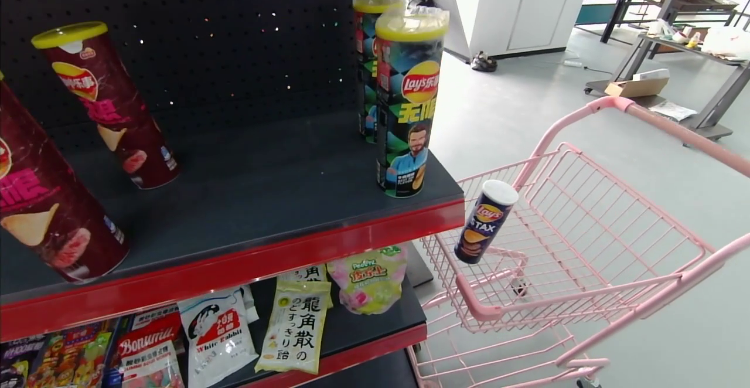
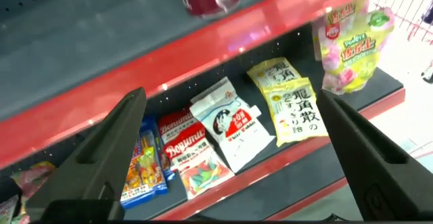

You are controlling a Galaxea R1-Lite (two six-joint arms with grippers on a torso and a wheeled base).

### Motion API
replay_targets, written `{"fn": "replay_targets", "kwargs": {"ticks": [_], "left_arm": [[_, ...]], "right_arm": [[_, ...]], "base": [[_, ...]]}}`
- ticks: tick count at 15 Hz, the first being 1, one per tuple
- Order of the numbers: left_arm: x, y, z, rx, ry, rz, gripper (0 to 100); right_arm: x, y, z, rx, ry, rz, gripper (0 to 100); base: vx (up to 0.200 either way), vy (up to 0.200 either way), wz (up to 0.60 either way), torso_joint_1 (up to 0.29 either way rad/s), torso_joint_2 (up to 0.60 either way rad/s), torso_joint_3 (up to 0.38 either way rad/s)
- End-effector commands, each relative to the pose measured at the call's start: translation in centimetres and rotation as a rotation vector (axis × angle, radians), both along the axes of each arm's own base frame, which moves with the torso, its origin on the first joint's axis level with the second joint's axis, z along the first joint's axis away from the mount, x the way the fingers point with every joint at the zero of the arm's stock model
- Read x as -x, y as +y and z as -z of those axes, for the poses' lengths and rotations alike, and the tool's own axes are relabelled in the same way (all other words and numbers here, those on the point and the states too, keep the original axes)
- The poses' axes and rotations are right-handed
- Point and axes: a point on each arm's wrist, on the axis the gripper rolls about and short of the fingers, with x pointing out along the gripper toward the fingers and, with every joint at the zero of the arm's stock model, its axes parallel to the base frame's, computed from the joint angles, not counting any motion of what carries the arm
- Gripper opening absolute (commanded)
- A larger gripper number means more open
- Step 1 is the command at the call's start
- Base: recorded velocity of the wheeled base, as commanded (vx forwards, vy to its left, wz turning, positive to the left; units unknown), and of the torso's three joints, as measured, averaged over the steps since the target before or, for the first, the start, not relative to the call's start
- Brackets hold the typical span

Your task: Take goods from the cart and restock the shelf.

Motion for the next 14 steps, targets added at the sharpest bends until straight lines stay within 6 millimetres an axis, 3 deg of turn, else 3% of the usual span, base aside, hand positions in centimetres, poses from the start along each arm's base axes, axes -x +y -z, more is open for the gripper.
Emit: {"fn": "replay_targets", "kwargs": {"ticks": [1,4,6,8,9,10,12,14], "left_arm": [[0.0,0.0,0.0,-0.001,0.003,-0.001,100],[0.0,0.0,0.0,0.001,0.002,-0.001,100],[0.0,0.0,0.0,0.001,0.002,-0.001,100],[-0.1,0.0,0.1,0.004,0.005,0.0,100],[-0.1,0.0,0.1,0.006,0.007,0.012,100],[-0.1,-0.1,0.1,0.009,0.009,0.023,100],[-0.1,-0.1,0.1,0.016,0.009,0.017,100],[-0.1,0.0,0.1,0.022,0.008,0.012,100]], "right_arm": [[0.0,0.0,0.0,0.0,-0.003,0.0,100],[-0.2,0.0,-0.5,0.007,-0.001,-0.003,100],[-1.9,0.3,-3.0,0.004,0.028,-0.002,100],[-7.0,1.0,-7.1,-0.054,0.006,-0.013,100],[-9.9,1.7,-8.1,-0.139,-0.005,-0.047,100],[-12.5,2.3,-7.6,-0.197,0.04,-0.069,100],[-15.6,3.0,-5.4,-0.198,0.188,-0.098,100],[-18.3,4.0,-4.5,-0.239,0.253,-0.165,100]], "base": [[0.0,0.0,0.0,-0.183,0.54,0.373],[0.0,0.0,0.0,-0.139,0.48,0.328],[0.0,0.0,0.0,-0.041,0.15,0.105],[0.0,0.0,0.0,-0.009,0.03,0.021],[0.0,0.0,0.0,0.0,0.0,0.0],[0.0,0.0,0.0,0.0,0.0,0.0],[0.0,0.0,0.0,0.0,0.0,0.0],[0.0,0.0,0.0,0.0,0.0,0.0]]}}
